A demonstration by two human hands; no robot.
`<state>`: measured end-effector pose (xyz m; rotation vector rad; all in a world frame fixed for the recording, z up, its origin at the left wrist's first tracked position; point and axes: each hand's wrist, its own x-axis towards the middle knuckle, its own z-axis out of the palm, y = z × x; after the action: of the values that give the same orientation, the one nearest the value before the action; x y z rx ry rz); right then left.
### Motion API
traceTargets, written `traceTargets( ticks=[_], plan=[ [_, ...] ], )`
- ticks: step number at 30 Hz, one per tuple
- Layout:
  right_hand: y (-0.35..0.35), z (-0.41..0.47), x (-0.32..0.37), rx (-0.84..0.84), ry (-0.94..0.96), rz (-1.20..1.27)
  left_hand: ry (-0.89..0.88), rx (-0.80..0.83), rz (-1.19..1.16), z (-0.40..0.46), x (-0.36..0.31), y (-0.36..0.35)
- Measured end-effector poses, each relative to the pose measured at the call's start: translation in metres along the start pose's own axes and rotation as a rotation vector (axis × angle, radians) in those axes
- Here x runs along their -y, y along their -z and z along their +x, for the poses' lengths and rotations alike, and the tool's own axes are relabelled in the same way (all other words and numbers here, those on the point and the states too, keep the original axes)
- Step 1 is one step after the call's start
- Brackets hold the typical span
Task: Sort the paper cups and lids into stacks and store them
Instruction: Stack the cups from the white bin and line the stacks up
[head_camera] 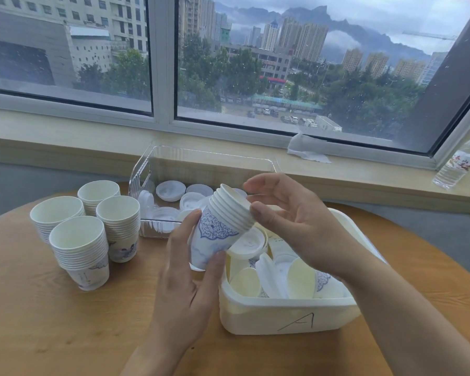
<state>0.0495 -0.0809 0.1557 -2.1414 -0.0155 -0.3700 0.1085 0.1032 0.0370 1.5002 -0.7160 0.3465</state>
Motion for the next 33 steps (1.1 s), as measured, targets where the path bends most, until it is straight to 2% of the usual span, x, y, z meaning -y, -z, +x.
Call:
traceTargets(
  ticks=[8,12,17,21,29,33],
  plan=[
    [0.001,0.000,0.000,0.065,-0.013,0.021,-0.027,0.020,0.081,0.000,0.009,0.001],
    [0.034,-0.013,-0.001,0.069,-0.005,-0.093,-0.026,0.008,0.106,0.001,0.010,0.000],
    [0.073,-0.038,-0.016,0.284,-0.158,-0.368,-0.016,-0.001,0.105,0.001,0.009,-0.001],
    [0.083,-0.051,-0.032,0.450,-0.292,-0.458,-0.014,0.000,0.079,0.001,0.009,-0.001],
    [0.080,-0.052,-0.046,0.441,-0.338,-0.464,-0.020,-0.003,0.050,0.001,0.007,-0.002],
    [0.070,-0.050,-0.049,0.365,-0.327,-0.496,-0.023,-0.002,0.034,0.000,0.007,-0.002]
  ],
)
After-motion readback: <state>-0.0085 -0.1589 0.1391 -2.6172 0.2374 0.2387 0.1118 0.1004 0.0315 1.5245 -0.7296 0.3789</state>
